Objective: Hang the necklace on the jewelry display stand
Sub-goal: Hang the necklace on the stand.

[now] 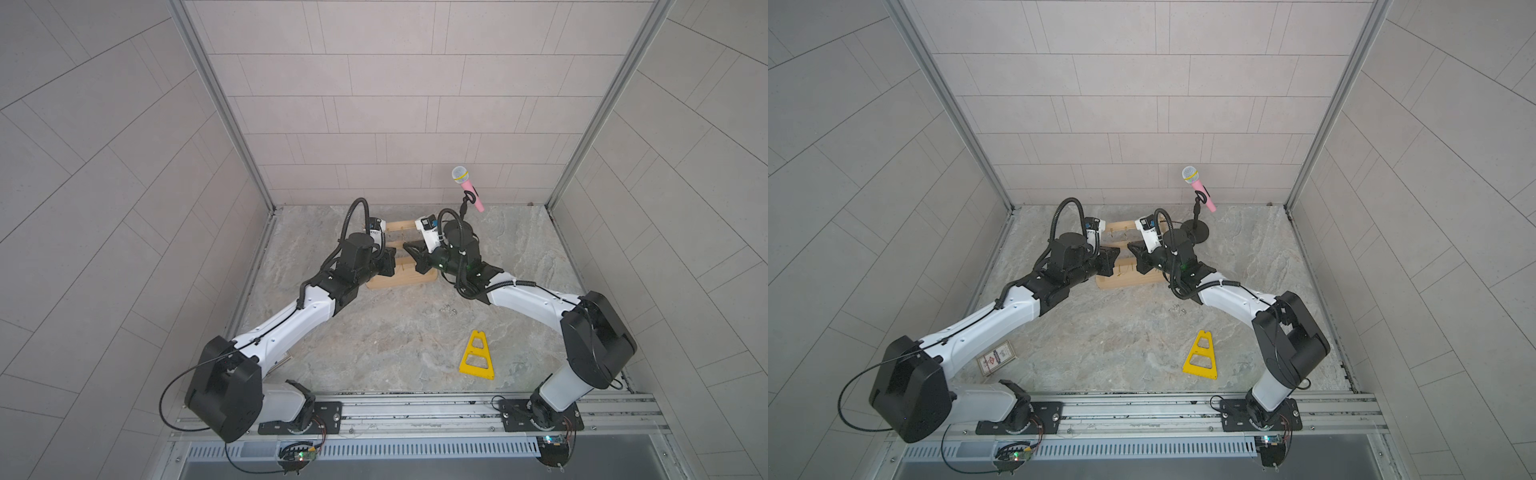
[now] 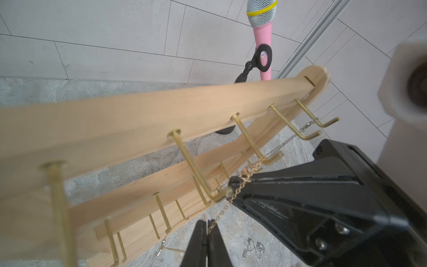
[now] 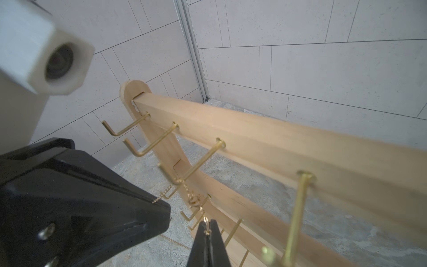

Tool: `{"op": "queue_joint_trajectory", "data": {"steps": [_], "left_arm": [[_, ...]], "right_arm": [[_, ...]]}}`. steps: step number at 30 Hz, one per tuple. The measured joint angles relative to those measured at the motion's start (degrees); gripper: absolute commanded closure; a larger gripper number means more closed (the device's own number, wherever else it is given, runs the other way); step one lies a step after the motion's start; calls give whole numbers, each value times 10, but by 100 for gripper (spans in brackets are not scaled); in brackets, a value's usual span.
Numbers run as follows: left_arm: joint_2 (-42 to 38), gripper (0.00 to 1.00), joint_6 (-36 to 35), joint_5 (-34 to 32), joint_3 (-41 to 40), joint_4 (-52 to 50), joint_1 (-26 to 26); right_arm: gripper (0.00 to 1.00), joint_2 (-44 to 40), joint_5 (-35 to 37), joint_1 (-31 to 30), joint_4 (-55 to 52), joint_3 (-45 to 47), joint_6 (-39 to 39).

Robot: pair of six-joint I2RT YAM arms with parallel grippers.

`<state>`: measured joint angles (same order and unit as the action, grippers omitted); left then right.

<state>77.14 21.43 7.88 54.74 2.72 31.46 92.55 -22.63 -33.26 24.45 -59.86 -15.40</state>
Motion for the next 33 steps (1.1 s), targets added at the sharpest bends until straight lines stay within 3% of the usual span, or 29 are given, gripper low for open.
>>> {"op": "queue_joint_trajectory", "data": {"steps": [28, 33], "left_arm": [[39, 84, 8, -61, 21, 0, 23], [40, 83, 8, -63, 23, 0, 23]], "right_arm": [[100, 7, 36, 8, -7, 1, -1], [95, 11, 36, 8, -7, 1, -1]]}}
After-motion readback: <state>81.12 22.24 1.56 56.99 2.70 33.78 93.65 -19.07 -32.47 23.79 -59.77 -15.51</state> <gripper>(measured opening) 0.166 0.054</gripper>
